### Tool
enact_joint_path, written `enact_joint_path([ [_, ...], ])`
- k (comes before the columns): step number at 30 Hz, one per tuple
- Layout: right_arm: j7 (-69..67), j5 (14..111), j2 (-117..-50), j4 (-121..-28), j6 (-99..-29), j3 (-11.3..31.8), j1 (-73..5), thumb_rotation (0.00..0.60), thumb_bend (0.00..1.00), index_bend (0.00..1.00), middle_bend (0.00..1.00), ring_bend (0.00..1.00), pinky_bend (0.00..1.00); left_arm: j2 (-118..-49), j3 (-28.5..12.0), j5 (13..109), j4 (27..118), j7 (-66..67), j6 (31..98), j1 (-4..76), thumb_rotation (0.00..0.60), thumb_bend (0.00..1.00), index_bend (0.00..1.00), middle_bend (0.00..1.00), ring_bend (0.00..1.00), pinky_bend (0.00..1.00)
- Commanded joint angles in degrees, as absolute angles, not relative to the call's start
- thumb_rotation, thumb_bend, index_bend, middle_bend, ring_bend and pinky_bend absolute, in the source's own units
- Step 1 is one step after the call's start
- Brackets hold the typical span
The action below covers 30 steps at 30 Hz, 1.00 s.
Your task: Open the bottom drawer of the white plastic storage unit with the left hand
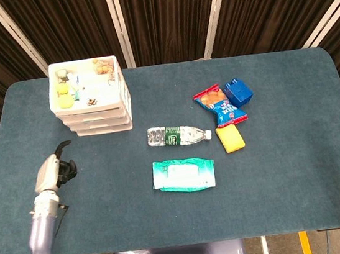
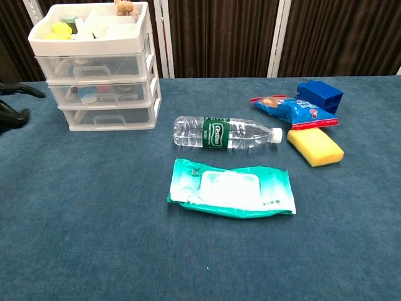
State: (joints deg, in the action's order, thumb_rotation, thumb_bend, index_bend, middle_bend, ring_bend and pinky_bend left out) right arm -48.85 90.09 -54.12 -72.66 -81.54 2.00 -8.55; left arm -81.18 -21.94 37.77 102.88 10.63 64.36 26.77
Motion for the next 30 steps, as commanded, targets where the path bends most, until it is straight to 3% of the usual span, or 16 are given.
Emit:
enact_joint_path([
  [1, -49.4, 90.4, -54.0, -72.6, -81.9, 1.9, -8.5, 0.6, 0.12, 0.0, 0.0, 0.0, 0.0, -85.6, -25.7, 27.6, 100.4, 12.6, 60.1, 32.8, 0.6, 0.68, 0.1, 0.96, 0.92, 0.89],
  [6, -50.1, 90.4, -53.9, -72.6, -81.9, 1.8, -8.5, 0.6, 0.12, 0.0, 0.0, 0.0, 0.0, -88.3, -26.9, 21.6, 97.1, 11.9, 56.6, 36.4, 0.6, 0.7, 0.06, 0.96, 0.92, 0.9],
  [13, -51.3, 90.4, -53.8, -72.5, -81.7, 1.8, -8.7, 0.6, 0.12, 0.0, 0.0, 0.0, 0.0, -91.7, -27.9, 20.3, 92.2, 10.6, 54.7, 40.4, 0.6, 0.71, 0.06, 0.96, 0.92, 0.9],
  [30, -52.4, 90.4, -53.6, -72.6, -82.0, 1.7, -8.6, 0.6, 0.12, 0.0, 0.0, 0.0, 0.0, -96.4, -28.4, 22.4, 85.7, 6.6, 57.3, 42.7, 0.6, 0.71, 0.06, 0.96, 0.92, 0.9],
])
